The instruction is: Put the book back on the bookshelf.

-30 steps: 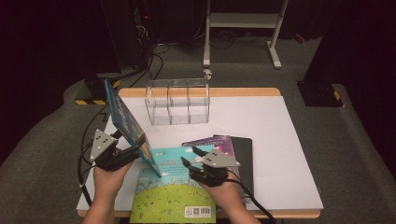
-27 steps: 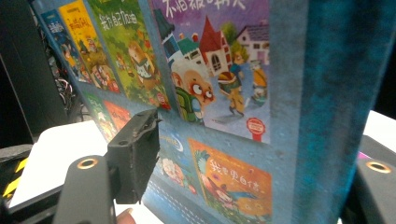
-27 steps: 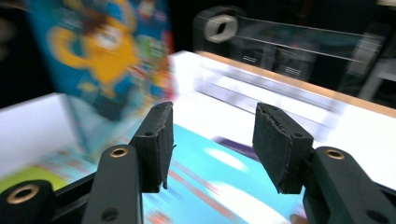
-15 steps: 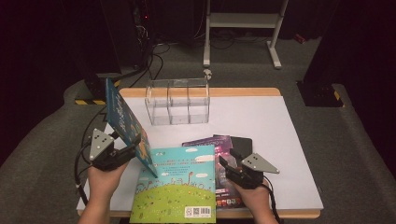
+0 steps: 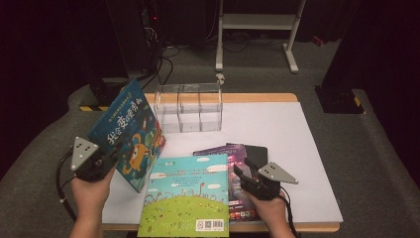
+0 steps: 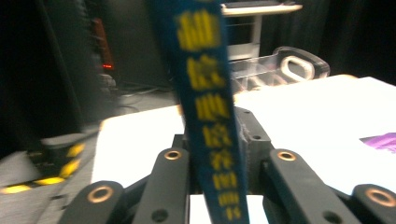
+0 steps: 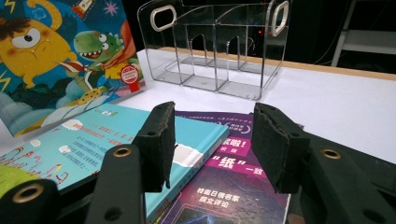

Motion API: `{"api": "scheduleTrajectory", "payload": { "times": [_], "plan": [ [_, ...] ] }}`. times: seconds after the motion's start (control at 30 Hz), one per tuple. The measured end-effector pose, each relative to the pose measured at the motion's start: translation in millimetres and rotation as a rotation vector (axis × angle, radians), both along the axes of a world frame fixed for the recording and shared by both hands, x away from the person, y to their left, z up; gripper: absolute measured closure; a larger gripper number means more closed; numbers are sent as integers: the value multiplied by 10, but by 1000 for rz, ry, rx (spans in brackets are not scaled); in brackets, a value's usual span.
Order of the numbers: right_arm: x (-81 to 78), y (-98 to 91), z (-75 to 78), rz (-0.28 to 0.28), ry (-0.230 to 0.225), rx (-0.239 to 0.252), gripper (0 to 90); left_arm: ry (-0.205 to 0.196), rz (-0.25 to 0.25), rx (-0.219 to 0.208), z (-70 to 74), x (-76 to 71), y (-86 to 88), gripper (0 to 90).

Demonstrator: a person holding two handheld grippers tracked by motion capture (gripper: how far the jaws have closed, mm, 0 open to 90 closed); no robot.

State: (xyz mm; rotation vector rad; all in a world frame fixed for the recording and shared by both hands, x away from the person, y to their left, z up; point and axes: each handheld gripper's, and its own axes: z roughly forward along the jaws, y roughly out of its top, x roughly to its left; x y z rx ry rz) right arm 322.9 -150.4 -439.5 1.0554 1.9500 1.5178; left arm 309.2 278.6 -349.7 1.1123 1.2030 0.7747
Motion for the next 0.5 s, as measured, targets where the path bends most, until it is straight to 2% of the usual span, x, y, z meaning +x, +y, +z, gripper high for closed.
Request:
{"api": "scheduleTrajectory", "payload": {
  "times": [0.13, 0.2, 0.27, 0.4, 0.5],
  "plan": [
    [3, 23, -9, 1, 5, -1, 500, -11, -17, -19, -19, -9, 38, 794],
    [4, 26, -14, 2, 4, -1, 503, -15, -37, -56, -27, -9, 72, 804],
    [4, 24, -16, 1, 5, 0, 503, -30, -60, -67, -46, -18, 89, 811],
    [9, 10, -26, -4, 12, 6, 504, -46, -101, -79, -65, -28, 105, 818],
    [9, 11, -38, -2, 15, 6, 504, -54, -126, -58, -72, -35, 104, 816]
  ]
}}
